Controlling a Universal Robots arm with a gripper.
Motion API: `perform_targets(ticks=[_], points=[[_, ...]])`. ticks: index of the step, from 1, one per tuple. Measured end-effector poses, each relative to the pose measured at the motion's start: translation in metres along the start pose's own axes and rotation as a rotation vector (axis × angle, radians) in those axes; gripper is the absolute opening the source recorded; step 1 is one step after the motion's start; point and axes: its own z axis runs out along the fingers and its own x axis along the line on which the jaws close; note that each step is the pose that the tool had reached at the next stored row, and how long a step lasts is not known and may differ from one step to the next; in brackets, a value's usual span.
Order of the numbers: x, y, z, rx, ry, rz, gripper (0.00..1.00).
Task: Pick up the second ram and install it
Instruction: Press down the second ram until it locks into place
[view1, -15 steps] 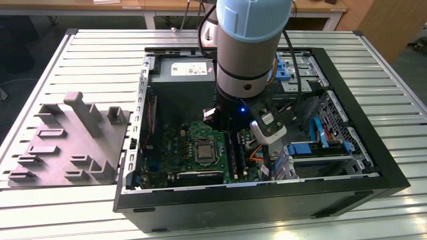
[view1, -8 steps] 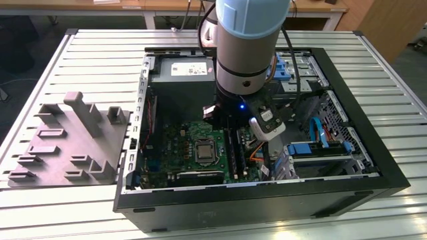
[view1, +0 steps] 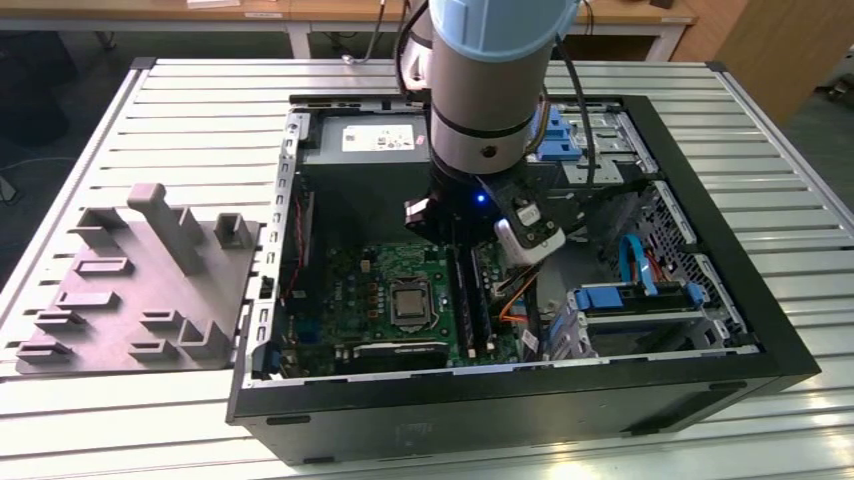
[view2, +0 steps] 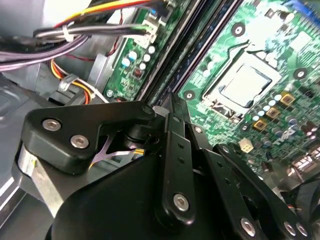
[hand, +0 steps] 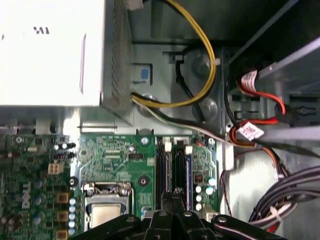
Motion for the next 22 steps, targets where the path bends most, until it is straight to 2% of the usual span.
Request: perform_targets(ticks=[13,19,20,22], points=[[0.0005,0.0204,0.0042,0.0001,0.0000,0.000,0.10],[0.0007,0.0233,0.0063,-0.0001,0.0000,0.000,0.10],[0.0008,0.0234,0.0065,0.0041,0.0001,0.000,0.10],[0.0008,0.0233,0.0069,0.0249,-0.0002,-0.001,0.10]])
